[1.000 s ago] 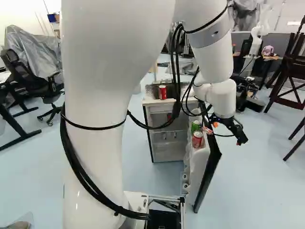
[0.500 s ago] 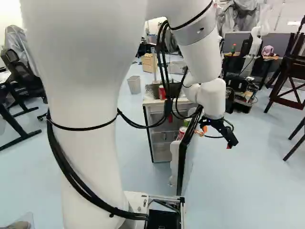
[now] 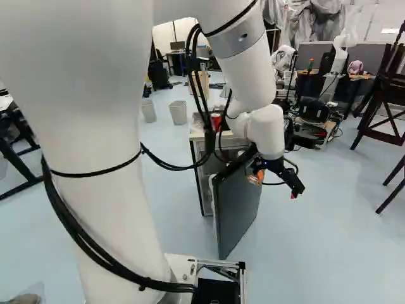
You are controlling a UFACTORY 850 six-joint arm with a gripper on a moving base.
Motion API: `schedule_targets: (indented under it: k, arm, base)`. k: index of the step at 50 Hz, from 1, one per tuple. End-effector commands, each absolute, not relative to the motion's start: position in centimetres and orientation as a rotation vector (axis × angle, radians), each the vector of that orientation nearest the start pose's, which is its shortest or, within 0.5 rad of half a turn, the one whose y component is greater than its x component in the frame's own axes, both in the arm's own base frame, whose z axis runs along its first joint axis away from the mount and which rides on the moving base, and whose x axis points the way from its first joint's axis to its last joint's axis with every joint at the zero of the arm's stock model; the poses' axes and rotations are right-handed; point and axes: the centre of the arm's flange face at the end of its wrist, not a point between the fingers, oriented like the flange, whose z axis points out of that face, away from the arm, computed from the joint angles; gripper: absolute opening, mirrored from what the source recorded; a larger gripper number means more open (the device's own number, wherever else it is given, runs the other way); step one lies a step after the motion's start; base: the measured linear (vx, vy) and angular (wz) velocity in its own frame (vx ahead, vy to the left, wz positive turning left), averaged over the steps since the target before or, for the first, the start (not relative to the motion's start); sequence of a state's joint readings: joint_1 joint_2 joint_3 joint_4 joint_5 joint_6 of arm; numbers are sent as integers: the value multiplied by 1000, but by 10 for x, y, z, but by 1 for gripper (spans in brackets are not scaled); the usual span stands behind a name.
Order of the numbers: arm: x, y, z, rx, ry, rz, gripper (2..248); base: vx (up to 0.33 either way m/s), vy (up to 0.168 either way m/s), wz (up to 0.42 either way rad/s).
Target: Grab a drink from the fridge
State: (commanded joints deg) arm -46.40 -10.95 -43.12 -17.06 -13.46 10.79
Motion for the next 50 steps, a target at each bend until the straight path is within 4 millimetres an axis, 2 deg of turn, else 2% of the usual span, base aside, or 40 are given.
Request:
schedule_targets:
  k: [23, 50]
  arm:
    - [307, -295, 382, -3259, 831, -464, 247]
    - [307, -246, 384, -3357, 432, -539, 247]
  base:
    - [0, 0, 0]
    - [0, 0, 0]
